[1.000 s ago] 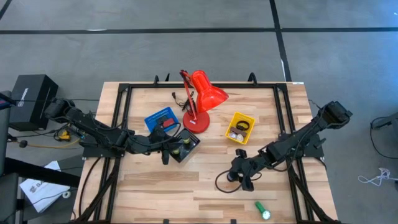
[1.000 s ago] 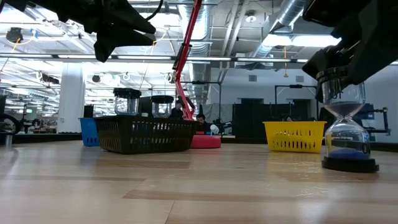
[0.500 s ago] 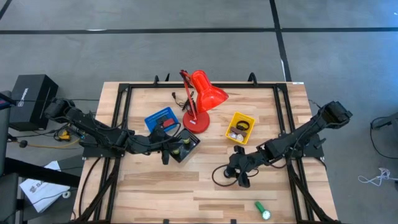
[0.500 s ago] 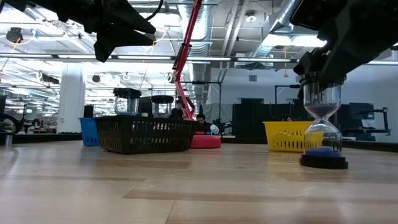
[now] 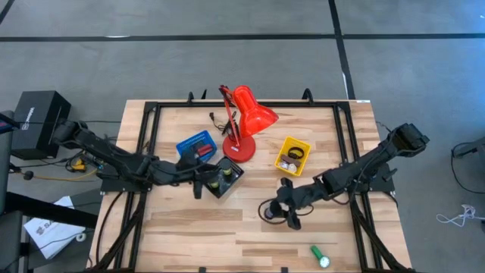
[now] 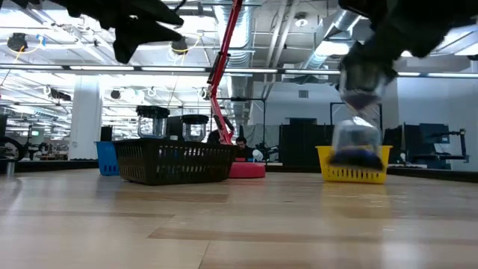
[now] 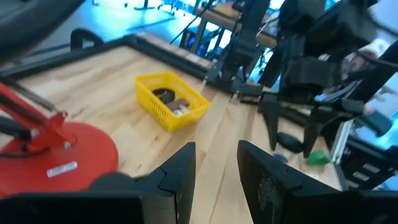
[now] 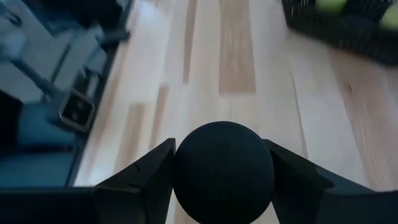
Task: Pick & Place Office items
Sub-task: Put the blue hourglass into the black bin
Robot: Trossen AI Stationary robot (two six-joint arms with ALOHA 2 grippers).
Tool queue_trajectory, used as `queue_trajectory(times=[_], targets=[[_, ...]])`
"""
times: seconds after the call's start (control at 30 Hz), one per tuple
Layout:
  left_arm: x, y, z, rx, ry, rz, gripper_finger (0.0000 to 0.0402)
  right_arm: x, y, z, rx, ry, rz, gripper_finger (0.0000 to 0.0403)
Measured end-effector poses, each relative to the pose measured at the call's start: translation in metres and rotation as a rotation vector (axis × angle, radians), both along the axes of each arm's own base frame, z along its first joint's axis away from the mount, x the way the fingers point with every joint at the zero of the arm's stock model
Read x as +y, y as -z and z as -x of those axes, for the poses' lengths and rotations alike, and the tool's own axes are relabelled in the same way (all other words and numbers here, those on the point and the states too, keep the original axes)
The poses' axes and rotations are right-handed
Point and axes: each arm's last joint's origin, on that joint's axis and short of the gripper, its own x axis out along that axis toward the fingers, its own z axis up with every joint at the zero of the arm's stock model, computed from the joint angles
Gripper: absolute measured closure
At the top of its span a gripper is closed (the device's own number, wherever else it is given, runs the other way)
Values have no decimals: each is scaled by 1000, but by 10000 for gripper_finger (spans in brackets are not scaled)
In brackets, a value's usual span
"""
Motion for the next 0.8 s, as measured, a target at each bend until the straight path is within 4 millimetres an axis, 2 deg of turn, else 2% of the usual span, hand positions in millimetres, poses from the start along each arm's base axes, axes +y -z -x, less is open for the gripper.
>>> queue_trajectory(times=[0.27,0.4,0.63,0.8], targets=[[5,-18,12,-74,10,-23,289,-20,-14,-19,-166,85,-61,204],[5,-20,14,-81,10,-21,289,-29,-25,-28,-268,59,24,197],[6,-20,14,-82,11,-22,289,-50,-59,-48,-392,96,141,205],[9,-30,22,-128,-4,-20,289,-61,-72,-58,-439,105,207,195]])
